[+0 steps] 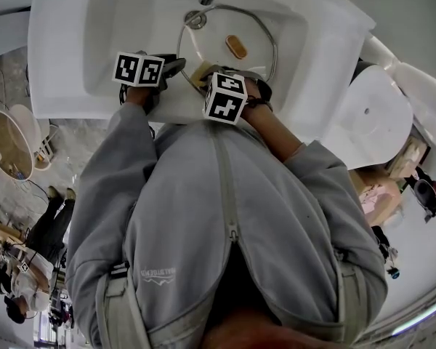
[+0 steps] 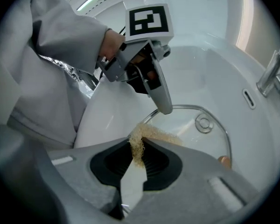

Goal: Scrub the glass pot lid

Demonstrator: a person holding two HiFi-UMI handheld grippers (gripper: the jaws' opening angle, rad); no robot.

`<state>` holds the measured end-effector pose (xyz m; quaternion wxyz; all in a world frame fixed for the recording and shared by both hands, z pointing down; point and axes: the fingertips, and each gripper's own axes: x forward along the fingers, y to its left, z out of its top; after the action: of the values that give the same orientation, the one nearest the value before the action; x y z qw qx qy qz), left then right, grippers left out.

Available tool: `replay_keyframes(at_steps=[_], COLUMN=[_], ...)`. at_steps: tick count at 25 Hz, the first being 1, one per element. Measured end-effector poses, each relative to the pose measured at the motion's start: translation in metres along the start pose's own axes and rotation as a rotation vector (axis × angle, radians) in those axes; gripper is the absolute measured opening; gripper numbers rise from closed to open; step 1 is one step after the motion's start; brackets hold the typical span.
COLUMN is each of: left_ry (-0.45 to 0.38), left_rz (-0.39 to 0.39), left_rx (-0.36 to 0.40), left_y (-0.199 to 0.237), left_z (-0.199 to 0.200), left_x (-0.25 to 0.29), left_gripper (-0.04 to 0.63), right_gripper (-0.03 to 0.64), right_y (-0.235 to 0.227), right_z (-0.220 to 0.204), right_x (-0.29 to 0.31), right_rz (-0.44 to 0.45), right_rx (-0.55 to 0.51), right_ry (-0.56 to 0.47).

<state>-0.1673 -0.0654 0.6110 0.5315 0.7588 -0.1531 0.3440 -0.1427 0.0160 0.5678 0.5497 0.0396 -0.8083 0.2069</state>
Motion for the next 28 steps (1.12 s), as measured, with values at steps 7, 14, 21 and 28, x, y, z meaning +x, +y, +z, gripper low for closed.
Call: replay_keyframes(at_steps=[7,14,21,28], left_ry=[-0.014,-0.024,-0.037,-0.033], left_rz=[0.027,0.073,0.121,0.167], left_rx=[0.015,0.036,0.055,0.089], left_y=[0.001,0.001,0.0,-0.001], left_z=[0.001,0.003,0.004,0.009], left_x=[-0.001,-0.004,-0.006,-0.01], left_gripper=[0.11,0.1,0.089,0.081], right_gripper=[0.048,0.049,0.048,0.049], right_y=[0.031,0.002,-0.085,-0.16], right_z=[-0.005,0.007,-0.007,-0.021], right_x=[0.0,-0.059,-0.115,-0.103], right_rz=[0.128,0.161,-0.027,-0.157], right_rx=[0.034,0.202,0.244,0.237], right_ry=[-0.033,-0.249,-0.346,-0.297])
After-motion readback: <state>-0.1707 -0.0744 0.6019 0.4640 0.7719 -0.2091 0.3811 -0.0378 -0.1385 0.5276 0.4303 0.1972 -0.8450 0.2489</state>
